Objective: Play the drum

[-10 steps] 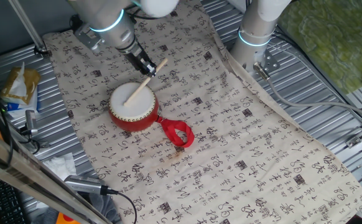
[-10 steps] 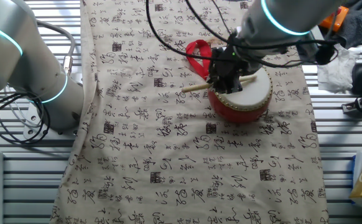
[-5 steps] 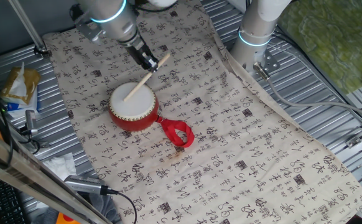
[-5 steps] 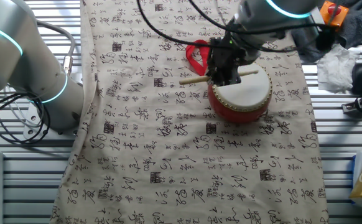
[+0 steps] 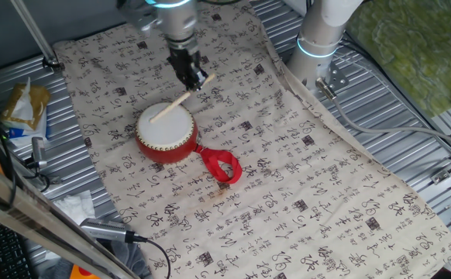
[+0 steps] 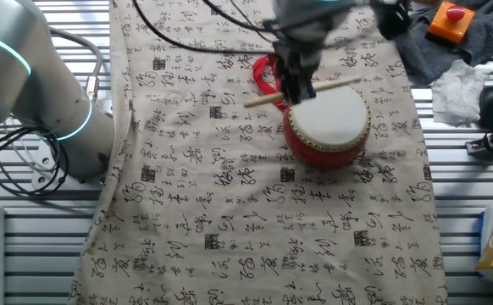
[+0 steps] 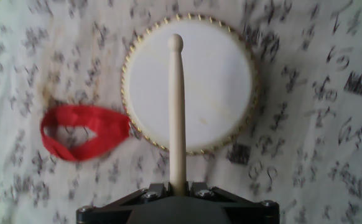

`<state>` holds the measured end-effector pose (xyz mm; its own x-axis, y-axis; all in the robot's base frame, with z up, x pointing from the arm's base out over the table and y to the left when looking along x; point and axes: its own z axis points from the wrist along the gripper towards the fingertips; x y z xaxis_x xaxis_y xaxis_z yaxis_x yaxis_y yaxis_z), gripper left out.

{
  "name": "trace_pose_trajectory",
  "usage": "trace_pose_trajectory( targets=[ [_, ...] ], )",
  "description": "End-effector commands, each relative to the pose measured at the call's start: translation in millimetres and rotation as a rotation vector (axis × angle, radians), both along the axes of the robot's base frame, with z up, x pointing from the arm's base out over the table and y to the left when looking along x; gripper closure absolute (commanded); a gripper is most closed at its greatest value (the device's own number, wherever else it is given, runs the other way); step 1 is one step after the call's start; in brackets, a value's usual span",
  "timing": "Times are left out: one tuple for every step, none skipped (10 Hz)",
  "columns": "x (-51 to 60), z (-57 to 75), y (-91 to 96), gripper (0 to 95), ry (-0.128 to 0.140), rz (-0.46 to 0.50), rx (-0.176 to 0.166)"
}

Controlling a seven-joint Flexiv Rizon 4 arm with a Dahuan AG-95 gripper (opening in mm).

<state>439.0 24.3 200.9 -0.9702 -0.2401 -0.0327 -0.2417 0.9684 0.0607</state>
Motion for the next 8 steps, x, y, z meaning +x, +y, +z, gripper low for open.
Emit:
trace_pose_trajectory(
  targets=[
    [10.4,2.7,26.6,95.0,-0.027,-0.042,0.003],
    [12.3,2.9,34.6,95.0,-0.027,-0.054,0.003],
    [13.1,2.8,38.1,95.0,-0.027,-0.060,0.003],
    [15.0,2.7,47.3,95.0,-0.026,-0.073,0.003],
    [15.9,2.1,51.3,95.0,-0.026,-0.076,0.003],
    [16.7,1.3,56.8,95.0,-0.026,-0.079,0.004],
    [17.5,0.4,62.9,95.0,-0.027,-0.085,0.004],
    [19.1,-2.0,71.6,95.0,-0.026,-0.096,0.002]
  ],
)
